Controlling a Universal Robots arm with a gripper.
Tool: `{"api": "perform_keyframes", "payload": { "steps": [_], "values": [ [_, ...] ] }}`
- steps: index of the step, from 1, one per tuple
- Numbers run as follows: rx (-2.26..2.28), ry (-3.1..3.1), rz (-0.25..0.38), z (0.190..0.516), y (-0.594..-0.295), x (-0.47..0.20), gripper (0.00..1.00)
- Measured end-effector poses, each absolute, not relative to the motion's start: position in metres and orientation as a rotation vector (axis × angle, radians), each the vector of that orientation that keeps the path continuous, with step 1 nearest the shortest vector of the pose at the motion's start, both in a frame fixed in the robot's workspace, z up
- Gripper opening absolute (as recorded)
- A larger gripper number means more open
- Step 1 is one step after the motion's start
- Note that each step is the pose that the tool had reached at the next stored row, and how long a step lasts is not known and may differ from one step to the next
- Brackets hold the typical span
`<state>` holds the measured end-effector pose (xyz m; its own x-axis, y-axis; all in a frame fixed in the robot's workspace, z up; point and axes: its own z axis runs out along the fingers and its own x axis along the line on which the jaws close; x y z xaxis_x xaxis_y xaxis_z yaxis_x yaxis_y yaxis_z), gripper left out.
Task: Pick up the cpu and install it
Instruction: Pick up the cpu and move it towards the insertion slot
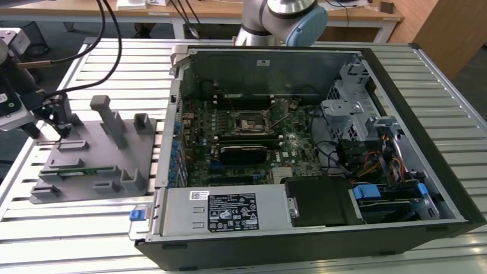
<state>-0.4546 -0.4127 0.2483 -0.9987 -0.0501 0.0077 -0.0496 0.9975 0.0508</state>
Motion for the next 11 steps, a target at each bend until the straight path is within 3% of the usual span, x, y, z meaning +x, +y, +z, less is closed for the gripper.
{"api": "perform_keyframes", "payload": {
  "steps": [11],
  "values": [
    [0.078, -3.131, -0.079, 0.2588, -0.4126, -0.4546, 0.54]
  ]
}}
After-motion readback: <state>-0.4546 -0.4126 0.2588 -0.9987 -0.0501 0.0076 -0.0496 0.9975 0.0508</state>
